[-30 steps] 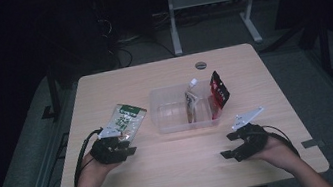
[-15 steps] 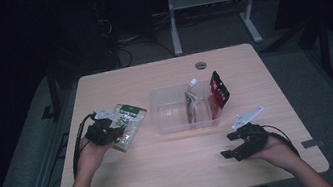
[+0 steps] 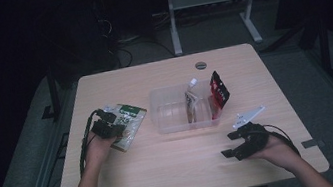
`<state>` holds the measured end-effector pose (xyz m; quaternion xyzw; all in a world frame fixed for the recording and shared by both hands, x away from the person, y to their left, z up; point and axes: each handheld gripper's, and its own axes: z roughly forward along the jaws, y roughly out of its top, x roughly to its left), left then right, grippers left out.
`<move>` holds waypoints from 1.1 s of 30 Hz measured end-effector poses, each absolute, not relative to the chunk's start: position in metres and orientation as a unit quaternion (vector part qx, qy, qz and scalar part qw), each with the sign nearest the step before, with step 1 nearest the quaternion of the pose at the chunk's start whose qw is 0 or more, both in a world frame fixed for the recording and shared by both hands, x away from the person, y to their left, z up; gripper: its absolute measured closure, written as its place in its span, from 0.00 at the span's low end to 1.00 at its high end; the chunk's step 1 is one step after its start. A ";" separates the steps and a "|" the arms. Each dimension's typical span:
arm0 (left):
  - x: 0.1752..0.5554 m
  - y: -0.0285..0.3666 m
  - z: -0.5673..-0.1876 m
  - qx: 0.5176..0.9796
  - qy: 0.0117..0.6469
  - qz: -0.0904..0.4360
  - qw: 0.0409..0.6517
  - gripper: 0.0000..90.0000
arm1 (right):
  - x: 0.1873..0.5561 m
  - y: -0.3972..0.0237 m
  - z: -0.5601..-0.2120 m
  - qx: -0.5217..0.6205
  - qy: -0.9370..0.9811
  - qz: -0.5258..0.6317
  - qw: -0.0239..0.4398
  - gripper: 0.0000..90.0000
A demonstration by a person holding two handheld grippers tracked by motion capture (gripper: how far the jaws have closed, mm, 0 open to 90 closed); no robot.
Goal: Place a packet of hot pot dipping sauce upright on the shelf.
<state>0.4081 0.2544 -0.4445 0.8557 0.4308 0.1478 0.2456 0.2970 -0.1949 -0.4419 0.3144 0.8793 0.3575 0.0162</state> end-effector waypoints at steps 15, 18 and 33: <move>0.396 0.276 -0.443 0.871 0.424 0.116 0.219 1.00 | 0.298 -0.196 -0.442 0.315 0.879 0.357 0.017 0.30; 0.392 0.288 -0.443 0.868 0.434 0.104 0.219 1.00 | 0.298 -0.197 -0.442 0.317 0.878 0.358 0.018 0.30; 0.411 0.319 -0.417 0.831 0.466 0.147 0.267 1.00 | 0.299 -0.196 -0.442 0.321 0.877 0.357 0.017 0.30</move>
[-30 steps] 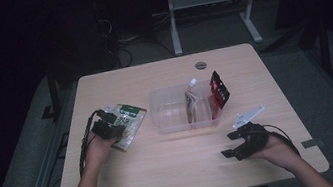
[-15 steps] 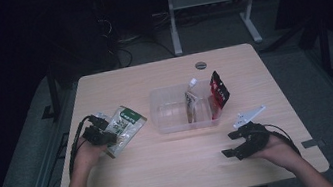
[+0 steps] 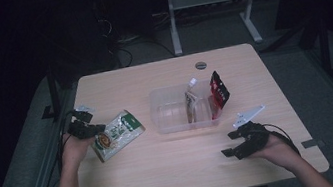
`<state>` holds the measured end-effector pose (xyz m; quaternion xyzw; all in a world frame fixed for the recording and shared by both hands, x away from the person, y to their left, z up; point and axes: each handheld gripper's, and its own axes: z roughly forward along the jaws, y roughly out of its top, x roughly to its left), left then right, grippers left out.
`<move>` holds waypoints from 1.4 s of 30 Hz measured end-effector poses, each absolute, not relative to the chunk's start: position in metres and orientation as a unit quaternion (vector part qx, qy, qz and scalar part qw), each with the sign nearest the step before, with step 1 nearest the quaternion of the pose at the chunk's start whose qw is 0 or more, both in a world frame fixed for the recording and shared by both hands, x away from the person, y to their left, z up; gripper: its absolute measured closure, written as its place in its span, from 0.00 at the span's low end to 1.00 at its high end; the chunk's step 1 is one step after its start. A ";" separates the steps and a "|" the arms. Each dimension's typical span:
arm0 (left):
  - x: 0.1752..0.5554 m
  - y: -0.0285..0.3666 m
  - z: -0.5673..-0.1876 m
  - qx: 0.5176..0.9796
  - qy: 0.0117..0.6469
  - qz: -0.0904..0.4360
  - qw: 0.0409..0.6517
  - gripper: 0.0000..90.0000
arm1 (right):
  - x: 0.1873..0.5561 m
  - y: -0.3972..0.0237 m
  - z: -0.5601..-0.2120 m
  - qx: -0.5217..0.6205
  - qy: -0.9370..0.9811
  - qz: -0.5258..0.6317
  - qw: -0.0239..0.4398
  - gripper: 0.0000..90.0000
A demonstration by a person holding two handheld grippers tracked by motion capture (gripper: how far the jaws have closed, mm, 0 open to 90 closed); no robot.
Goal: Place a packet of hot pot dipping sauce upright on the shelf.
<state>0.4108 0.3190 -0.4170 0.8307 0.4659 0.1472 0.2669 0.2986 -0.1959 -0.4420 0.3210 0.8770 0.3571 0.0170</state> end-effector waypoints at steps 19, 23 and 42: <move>0.431 0.319 -0.449 0.833 0.480 0.125 0.245 1.00 | 0.299 -0.198 -0.442 0.321 0.877 0.358 0.019 0.30; 0.425 0.311 -0.449 0.842 0.462 0.123 0.251 1.00 | 0.298 -0.198 -0.441 0.323 0.876 0.357 0.019 0.30; 0.405 0.262 -0.445 0.888 0.371 0.094 0.256 1.00 | 0.298 -0.198 -0.441 0.320 0.877 0.359 0.020 0.30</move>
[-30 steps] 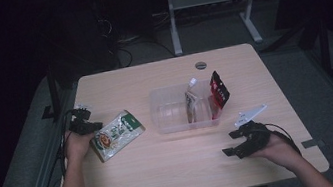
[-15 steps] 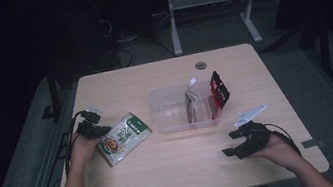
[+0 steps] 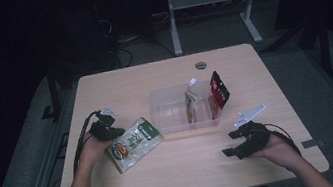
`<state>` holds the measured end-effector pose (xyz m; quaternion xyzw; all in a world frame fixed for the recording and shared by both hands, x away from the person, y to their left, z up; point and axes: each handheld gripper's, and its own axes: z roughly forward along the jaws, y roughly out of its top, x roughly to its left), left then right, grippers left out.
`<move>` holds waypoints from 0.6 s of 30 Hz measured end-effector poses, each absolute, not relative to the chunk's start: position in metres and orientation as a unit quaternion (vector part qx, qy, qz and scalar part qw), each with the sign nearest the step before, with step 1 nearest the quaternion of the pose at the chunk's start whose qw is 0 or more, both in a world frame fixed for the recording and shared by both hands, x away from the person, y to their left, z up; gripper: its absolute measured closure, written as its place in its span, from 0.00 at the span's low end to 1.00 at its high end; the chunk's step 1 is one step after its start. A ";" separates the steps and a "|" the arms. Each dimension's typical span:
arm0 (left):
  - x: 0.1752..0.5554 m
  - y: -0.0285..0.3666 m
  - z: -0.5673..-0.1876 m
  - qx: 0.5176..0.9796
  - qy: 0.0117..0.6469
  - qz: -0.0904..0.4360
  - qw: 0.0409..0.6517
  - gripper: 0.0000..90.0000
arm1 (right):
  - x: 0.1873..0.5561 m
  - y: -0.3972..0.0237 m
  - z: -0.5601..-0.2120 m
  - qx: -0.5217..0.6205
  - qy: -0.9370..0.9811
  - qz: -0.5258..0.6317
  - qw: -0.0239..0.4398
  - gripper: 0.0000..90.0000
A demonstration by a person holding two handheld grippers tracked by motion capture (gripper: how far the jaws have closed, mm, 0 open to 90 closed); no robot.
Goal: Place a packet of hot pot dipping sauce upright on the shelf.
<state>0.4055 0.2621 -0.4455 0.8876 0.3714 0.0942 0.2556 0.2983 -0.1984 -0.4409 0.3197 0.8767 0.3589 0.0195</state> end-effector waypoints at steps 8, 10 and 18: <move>0.385 0.248 -0.445 0.903 0.334 0.079 0.260 1.00 | 0.298 -0.199 -0.440 0.322 0.875 0.361 0.017 0.30; 0.381 0.242 -0.445 0.907 0.324 0.069 0.259 1.00 | 0.297 -0.198 -0.440 0.322 0.876 0.359 0.018 0.30; 0.364 0.222 -0.444 0.920 0.291 0.047 0.259 1.00 | 0.298 -0.199 -0.439 0.322 0.875 0.360 0.019 0.30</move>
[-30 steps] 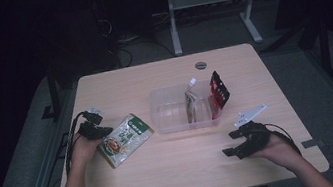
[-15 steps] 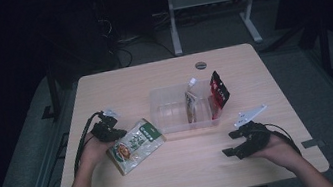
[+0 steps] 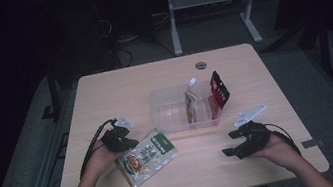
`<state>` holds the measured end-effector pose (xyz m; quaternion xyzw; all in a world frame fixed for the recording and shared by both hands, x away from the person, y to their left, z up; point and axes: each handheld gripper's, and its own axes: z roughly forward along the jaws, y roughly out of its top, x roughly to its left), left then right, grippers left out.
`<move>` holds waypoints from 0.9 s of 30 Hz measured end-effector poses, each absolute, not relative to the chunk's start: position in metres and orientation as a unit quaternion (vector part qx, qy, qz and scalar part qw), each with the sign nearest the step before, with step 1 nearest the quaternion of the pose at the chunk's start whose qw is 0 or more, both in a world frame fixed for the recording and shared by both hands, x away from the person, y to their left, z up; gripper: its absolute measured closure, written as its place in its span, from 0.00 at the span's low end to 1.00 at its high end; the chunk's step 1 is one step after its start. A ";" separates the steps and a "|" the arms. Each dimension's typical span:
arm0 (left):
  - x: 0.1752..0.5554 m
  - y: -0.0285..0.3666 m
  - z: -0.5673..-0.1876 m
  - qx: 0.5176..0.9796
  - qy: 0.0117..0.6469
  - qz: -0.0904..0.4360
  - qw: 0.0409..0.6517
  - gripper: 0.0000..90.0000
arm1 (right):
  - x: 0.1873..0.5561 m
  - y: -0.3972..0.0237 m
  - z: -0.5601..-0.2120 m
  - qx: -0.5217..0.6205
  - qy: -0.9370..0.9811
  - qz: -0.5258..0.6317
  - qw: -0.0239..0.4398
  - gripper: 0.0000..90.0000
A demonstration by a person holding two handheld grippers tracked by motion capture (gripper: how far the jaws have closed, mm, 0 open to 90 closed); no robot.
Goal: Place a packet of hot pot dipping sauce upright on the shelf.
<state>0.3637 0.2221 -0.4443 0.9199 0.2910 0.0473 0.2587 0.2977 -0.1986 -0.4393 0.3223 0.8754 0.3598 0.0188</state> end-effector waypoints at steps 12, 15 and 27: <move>0.349 0.192 -0.444 0.936 0.237 0.024 0.260 1.00 | 0.298 -0.199 -0.439 0.322 0.876 0.360 0.019 0.30; 0.348 0.192 -0.441 0.935 0.233 0.028 0.267 1.00 | 0.298 -0.199 -0.439 0.322 0.875 0.360 0.018 0.30; 0.311 0.226 -0.420 0.924 0.220 0.043 0.309 0.50 | 0.299 -0.200 -0.440 0.321 0.875 0.361 0.020 0.30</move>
